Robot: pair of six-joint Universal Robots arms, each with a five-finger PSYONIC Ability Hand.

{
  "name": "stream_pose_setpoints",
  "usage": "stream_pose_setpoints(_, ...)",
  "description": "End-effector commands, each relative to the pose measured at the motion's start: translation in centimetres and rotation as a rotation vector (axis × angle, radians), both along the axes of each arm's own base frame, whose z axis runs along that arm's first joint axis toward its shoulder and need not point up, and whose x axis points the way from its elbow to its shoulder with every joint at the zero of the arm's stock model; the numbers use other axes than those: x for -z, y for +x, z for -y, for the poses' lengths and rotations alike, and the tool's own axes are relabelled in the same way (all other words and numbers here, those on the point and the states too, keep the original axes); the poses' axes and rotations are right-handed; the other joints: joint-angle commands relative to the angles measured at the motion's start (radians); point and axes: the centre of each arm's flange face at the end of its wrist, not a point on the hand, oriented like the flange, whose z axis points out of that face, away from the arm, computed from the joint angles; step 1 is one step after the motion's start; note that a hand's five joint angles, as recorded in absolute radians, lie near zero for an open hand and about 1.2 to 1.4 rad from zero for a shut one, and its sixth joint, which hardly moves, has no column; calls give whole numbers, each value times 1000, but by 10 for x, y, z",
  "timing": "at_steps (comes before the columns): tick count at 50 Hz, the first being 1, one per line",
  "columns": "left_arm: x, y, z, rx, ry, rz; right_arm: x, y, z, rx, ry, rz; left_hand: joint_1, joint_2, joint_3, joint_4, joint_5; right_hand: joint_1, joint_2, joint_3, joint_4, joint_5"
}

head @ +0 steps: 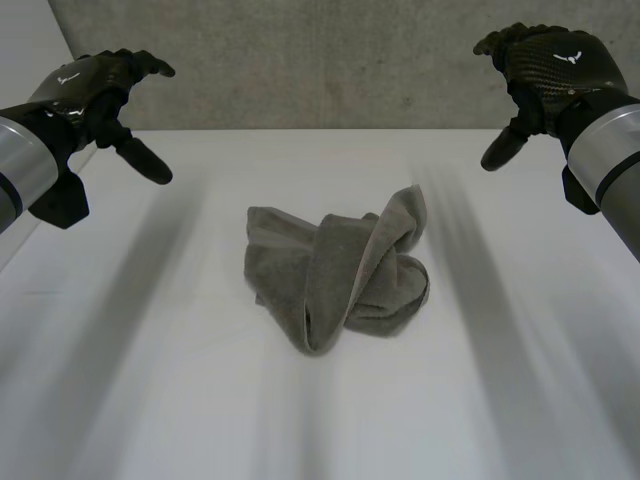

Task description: Fold the towel.

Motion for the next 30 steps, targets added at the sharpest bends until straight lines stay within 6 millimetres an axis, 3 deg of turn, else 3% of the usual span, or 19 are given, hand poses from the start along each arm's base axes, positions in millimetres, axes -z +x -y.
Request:
stream_pose_setpoints(1,-1,2,0,-10,-1,6,0,-3,2,16,7,-4,-59,-57,-57,-66,-43,-60,-62,-52,-76,-60)
stream_pose_setpoints(21,-3,1,-1,3,-16,9,0,0,-1,-20,9,-17,-59,-57,-57,-66,-44,-60,-62,-52,-76,-60)
stream_pose_setpoints(27,13,-10,4,101,-28,49,14,13,-4,-186,4,-140,-54,-51,-57,-66,-38,-60,-62,-52,-76,-60)
stream_pose_setpoints(29,35,-22,6,215,-23,125,34,21,-3,-273,24,-240,-51,-48,-57,-66,-35,-60,-62,-52,-76,-60)
stream_pose_setpoints(30,35,-22,6,216,-23,125,34,21,-3,-274,24,-241,-51,-48,-57,-66,-35,-60,-62,-52,-76,-60)
